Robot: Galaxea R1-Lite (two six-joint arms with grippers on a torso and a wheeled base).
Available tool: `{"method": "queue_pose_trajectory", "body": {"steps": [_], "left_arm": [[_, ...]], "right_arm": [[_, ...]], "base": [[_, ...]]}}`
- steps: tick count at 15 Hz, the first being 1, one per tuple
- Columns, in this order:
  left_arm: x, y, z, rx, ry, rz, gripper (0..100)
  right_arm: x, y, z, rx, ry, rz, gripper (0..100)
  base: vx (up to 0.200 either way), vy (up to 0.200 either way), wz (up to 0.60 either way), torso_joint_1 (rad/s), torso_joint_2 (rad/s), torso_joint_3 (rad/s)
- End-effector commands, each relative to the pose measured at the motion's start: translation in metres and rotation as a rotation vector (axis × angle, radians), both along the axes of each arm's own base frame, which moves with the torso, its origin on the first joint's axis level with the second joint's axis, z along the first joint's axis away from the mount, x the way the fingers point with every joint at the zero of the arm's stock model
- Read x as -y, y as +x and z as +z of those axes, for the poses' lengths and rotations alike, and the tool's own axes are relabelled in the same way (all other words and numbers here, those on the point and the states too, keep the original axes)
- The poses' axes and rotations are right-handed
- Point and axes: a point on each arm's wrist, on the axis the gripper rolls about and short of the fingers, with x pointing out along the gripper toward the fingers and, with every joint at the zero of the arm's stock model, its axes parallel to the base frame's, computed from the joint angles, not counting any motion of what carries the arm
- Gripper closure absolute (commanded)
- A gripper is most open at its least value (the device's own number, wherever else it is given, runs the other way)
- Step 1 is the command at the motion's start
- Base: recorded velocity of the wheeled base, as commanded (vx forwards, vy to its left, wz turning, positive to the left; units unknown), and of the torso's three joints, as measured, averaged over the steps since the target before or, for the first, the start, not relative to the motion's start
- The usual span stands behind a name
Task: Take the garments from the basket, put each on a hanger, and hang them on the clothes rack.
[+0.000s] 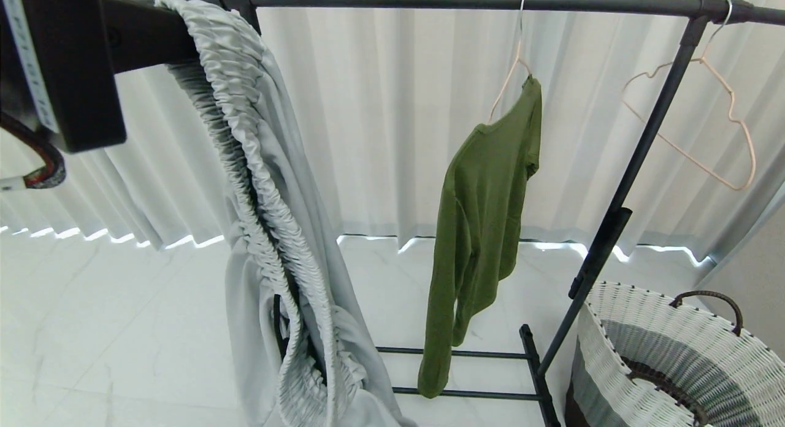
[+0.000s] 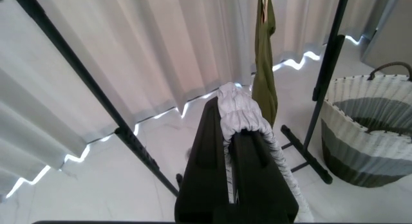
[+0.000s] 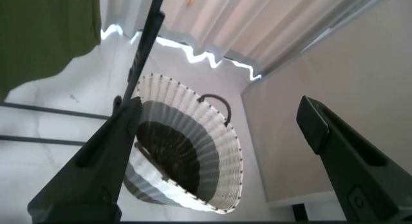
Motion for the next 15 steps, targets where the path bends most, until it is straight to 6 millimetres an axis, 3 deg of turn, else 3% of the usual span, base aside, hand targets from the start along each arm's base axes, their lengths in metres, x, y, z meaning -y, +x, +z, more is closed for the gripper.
{"method": "queue_pose_trajectory", "body": {"steps": [1, 10, 15], "left_arm": [[-0.002, -0.001, 0.0, 0.005, 0.007, -0.001, 100], [-0.008, -0.004, 0.001, 0.015, 0.004, 0.0, 100], [-0.015, -0.009, -0.006, 0.014, 0.026, -0.002, 100]], "right_arm": [[0.0, 0.0, 0.0, 0.0, 0.002, 0.002, 0], [-0.001, 0.0, -0.001, 0.001, 0.013, 0.031, 0], [-0.005, 0.009, -0.007, 0.04, 0.035, 0.092, 0]], "base": [[0.0, 0.0, 0.0, 0.203, -0.49, -0.286], [0.0, 0.0, 0.0, 0.225, -0.5, -0.281], [0.0, 0.0, 0.0, 0.068, -0.14, -0.082]]}}
